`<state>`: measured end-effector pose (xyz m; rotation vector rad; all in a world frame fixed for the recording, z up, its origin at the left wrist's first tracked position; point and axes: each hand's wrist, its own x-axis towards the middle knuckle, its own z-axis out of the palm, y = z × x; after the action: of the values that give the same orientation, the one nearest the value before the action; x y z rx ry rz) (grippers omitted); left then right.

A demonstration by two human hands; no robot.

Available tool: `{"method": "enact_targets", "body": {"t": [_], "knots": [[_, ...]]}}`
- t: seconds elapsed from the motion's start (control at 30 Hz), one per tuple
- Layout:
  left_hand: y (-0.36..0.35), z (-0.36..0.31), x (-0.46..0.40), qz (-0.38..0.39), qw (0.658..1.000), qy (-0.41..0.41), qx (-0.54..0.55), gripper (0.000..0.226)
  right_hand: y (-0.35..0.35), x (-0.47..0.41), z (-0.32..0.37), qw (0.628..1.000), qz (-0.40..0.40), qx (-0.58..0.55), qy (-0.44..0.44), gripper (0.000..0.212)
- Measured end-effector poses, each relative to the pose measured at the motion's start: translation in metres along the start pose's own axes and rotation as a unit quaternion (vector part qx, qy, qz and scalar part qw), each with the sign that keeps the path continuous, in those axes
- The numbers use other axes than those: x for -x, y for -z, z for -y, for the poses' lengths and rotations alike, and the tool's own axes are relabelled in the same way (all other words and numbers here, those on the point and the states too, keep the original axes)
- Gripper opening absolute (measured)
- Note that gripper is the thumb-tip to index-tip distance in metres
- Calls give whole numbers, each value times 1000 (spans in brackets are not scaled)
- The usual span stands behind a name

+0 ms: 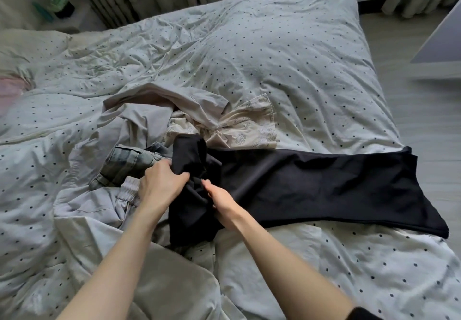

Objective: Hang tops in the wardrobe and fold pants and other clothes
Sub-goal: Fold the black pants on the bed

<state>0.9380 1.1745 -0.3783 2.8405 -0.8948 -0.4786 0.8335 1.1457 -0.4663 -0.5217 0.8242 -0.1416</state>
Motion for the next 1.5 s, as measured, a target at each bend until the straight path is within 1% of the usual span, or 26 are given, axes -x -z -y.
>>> {"method": "enact_targets", "body": {"t": [0.1,0.23,0.3,0.4,0.43,0.47,0.53,0.6,0.67,0.7,0.73,0.77,0.8,0.87,0.93,1.0,1.03,1.07,1.1,1.2,1.27,1.3,1.4,1.43,1.47,1.5], "knots": [[-17,-20,17,-4,1000,-19,-2,36,27,16,9,994,-12,-109,-15,54],[-57,-53,43,15,998,-68,3,48,92,54,28,991,-91,-92,33,57],[-78,-63,51,89,990,-106,22,50,108,73,39,990,-113,-60,52,53],[-99,-65,58,248,948,-132,149,49,116,83,41,975,-185,93,78,43],[-101,-63,59,263,934,-133,200,47,115,85,38,956,-218,163,112,41],[-101,-58,59,246,929,-130,246,47,112,87,32,926,-248,237,160,41],[-95,-42,54,163,929,-97,317,50,103,89,13,846,-279,371,265,41],[-88,-21,44,81,939,-59,329,46,89,88,-11,768,-244,497,323,43],[-84,-1,34,65,948,-37,310,40,80,83,-28,683,-196,636,302,54],[-84,8,30,82,950,-26,302,39,81,79,-32,644,-184,692,267,61],[-86,13,27,106,948,-13,299,41,85,73,-32,621,-183,725,235,68],[-90,17,26,133,945,-2,300,45,90,68,-29,619,-192,730,217,73],[-93,18,26,157,941,3,300,48,95,66,-25,641,-202,710,213,74],[-101,23,22,185,934,-2,306,52,96,61,-14,735,-231,585,255,71],[-106,24,20,193,928,-8,317,56,93,59,-2,817,-305,398,285,71],[-110,26,19,195,928,-14,317,58,95,53,13,870,-359,258,216,76],[-111,27,19,196,928,-19,316,59,97,48,22,881,-368,242,173,75],[-112,27,20,198,928,-25,314,61,97,45,30,879,-373,260,142,69],[-113,30,19,199,926,-24,319,62,95,39,38,866,-377,300,135,59],[-115,34,20,198,924,-22,327,66,88,32,57,826,-368,365,221,31],[-118,36,21,193,922,-16,334,68,86,29,67,805,-348,404,261,28],[-120,37,22,192,923,-15,335,68,90,27,71,798,-345,420,262,29],[-125,36,17,213,912,-1,351,68,100,20,79,791,-390,421,210,30],[-127,35,14,220,903,9,369,69,99,22,78,777,-405,429,218,31],[-128,34,11,221,894,22,389,68,95,26,73,749,-412,455,248,34],[-129,34,8,218,885,38,410,68,87,34,63,708,-405,497,295,36]]}}
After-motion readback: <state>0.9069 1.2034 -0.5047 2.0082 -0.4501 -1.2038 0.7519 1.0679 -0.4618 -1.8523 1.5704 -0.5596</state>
